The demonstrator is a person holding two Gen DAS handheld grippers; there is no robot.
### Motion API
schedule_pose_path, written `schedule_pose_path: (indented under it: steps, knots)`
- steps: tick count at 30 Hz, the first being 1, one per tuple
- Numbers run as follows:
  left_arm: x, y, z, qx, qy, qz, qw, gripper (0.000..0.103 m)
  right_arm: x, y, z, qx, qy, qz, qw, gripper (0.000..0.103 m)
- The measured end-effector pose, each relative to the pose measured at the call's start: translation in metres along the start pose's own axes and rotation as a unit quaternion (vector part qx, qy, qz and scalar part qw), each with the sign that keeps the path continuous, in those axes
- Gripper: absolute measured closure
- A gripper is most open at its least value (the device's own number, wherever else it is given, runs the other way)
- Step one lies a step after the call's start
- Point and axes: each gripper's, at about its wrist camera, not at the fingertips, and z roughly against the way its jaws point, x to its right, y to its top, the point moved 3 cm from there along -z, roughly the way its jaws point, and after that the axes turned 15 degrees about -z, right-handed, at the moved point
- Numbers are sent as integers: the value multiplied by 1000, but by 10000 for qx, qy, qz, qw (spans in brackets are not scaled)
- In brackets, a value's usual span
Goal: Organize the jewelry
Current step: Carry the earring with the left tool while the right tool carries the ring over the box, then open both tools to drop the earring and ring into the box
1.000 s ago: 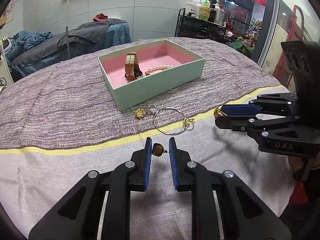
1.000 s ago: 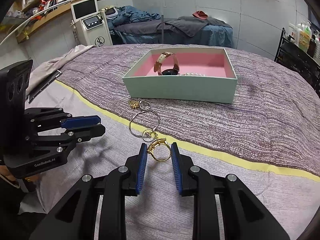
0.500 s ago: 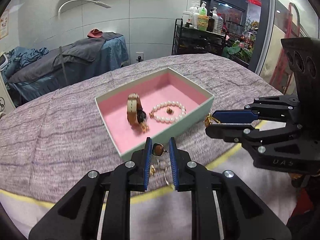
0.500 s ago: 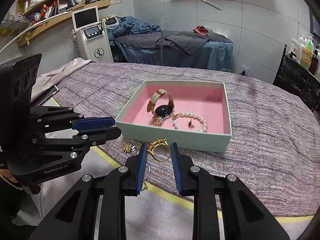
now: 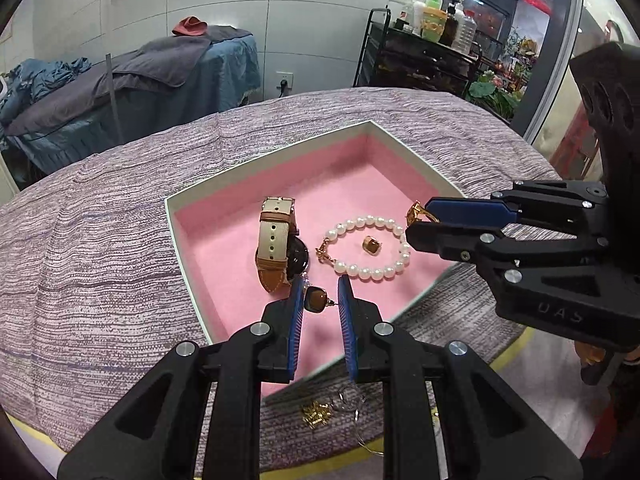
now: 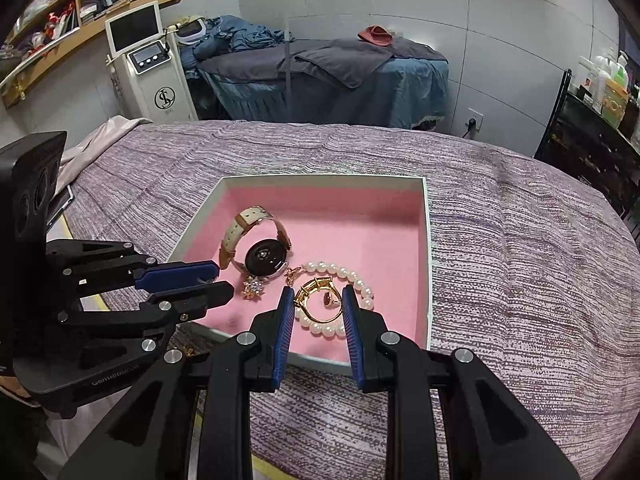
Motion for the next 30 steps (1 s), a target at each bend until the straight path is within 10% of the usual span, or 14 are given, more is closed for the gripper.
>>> schedule_pose_path:
  steps: [22,30]
  knots:
    - [-2,-1,-11,-207,420,-243,9986,83,3,-4,-23,-61,-408,295,9987,64]
    - [3,1,21,240,687,-204,9971,31,2,0,10,480,-471,323,9972,39]
